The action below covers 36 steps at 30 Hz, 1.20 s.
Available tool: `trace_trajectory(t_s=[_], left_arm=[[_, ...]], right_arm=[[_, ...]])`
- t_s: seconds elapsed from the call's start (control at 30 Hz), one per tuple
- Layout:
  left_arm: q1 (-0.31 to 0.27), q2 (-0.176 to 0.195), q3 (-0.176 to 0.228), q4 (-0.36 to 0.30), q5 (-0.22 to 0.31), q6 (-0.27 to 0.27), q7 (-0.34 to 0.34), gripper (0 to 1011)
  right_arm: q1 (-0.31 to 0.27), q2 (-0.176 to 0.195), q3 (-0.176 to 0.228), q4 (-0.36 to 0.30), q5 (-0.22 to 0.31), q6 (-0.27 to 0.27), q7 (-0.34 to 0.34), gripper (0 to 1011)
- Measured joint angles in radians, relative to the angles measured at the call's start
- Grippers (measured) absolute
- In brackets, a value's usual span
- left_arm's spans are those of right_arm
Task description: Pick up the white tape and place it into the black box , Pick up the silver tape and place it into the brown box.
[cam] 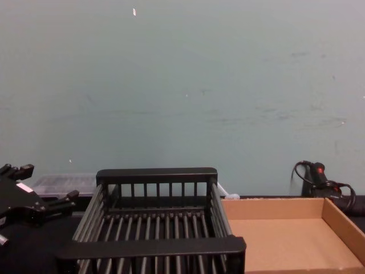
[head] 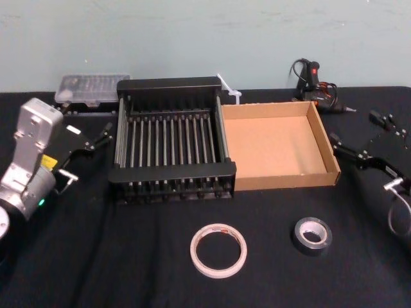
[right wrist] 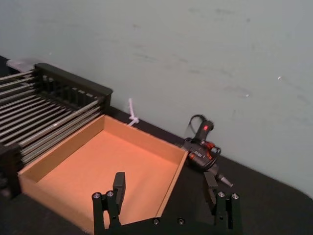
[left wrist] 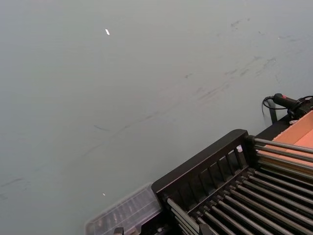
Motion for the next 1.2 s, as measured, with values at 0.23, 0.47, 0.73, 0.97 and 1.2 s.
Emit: trace_trajectory(t_s=[0.23, 0.47, 0.73, 0.97, 1.2], left_arm=[[0.0, 0.0, 0.0, 0.0, 0.0, 0.0, 0.0, 1001], [0.0, 0.0, 0.0, 0.0, 0.0, 0.0, 0.0, 1001], [0.0, 0.0, 0.0, 0.0, 0.0, 0.0, 0.0, 1001], [0.0, 0.0, 0.0, 0.0, 0.0, 0.0, 0.0, 1002], [0.0, 0.0, 0.0, 0.0, 0.0, 0.0, 0.0, 1001]], right_arm=[[-0.07, 0.033, 0.039, -0.069, 0.048, 0.079, 0.044, 1002], [-0.108, 0.04, 0.056, -0.099, 0.083, 0.159, 0.079, 1002], [-0.122, 0.039, 0.06, -0.108, 0.107, 0.248, 0.112, 1002], [-0.124, 0.038, 0.061, -0.112, 0.114, 0.302, 0.145, 1002], [-0.132, 0.044, 0.058, -0.127, 0.112, 0.347, 0.179, 1002]])
